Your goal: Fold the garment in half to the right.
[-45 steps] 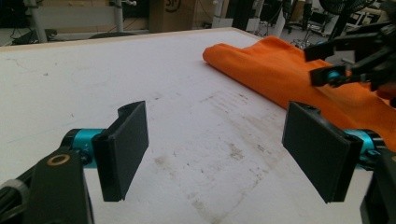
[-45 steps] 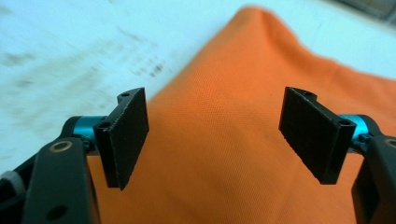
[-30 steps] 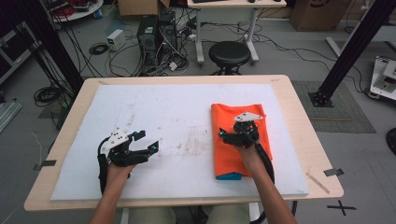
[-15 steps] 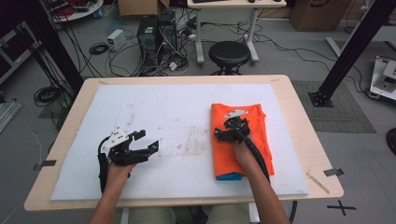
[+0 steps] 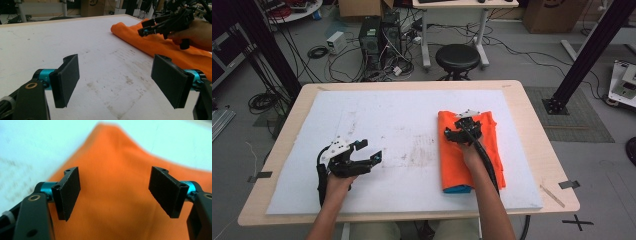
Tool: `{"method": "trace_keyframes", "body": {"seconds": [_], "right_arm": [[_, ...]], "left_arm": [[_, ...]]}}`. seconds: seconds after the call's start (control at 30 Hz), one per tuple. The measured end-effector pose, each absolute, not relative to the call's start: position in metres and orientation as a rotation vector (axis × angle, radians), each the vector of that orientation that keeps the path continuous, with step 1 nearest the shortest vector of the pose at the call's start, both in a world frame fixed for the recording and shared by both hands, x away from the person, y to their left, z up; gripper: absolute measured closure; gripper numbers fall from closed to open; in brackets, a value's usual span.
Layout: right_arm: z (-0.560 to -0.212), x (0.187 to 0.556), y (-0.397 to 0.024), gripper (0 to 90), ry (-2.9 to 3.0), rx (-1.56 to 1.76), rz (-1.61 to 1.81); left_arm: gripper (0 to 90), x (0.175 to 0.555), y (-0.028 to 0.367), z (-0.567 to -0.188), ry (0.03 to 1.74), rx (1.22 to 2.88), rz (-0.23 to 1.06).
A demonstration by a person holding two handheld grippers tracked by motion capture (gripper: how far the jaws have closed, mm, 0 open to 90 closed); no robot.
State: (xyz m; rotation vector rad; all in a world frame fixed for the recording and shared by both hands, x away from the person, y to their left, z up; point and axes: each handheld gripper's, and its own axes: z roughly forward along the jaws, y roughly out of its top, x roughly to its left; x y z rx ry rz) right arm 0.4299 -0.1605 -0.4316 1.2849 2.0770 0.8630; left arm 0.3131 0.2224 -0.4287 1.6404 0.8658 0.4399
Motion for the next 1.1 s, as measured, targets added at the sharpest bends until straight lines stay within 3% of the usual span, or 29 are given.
{"method": "trace_keyframes", "body": {"seconds": [0.23, 0.47, 0.63, 0.77, 0.8, 0.83, 0.9, 1.1], "right_arm": [[-0.440, 0.441, -0.144, 26.8, 2.148, 1.306, 0.754], [-0.419, 0.421, -0.188, 26.6, 2.036, 1.347, 0.950], [-0.420, 0.383, -0.254, 42.9, 1.919, 1.408, 0.962], [-0.430, 0.367, -0.282, 61.2, 1.961, 1.423, 0.923], [-0.430, 0.367, -0.282, 61.2, 1.961, 1.423, 0.923], [-0.437, 0.366, -0.288, 74.2, 2.020, 1.432, 0.910], [-0.442, 0.368, -0.291, 87.5, 2.057, 1.442, 0.921], [-0.443, 0.372, -0.294, 88.0, 2.002, 1.442, 0.862]], "left_arm": [[22.8, 0.314, 0.220, -0.429, 0.862, 1.657, 0.436], [22.8, 0.313, 0.222, -0.427, 0.858, 1.652, 0.442], [22.8, 0.313, 0.222, -0.427, 0.857, 1.653, 0.444], [22.8, 0.315, 0.221, -0.428, 0.861, 1.652, 0.443], [22.8, 0.315, 0.221, -0.428, 0.861, 1.652, 0.443], [22.8, 0.315, 0.220, -0.428, 0.860, 1.652, 0.442], [22.8, 0.314, 0.218, -0.428, 0.859, 1.655, 0.443], [22.8, 0.315, 0.220, -0.427, 0.863, 1.656, 0.447]]}}
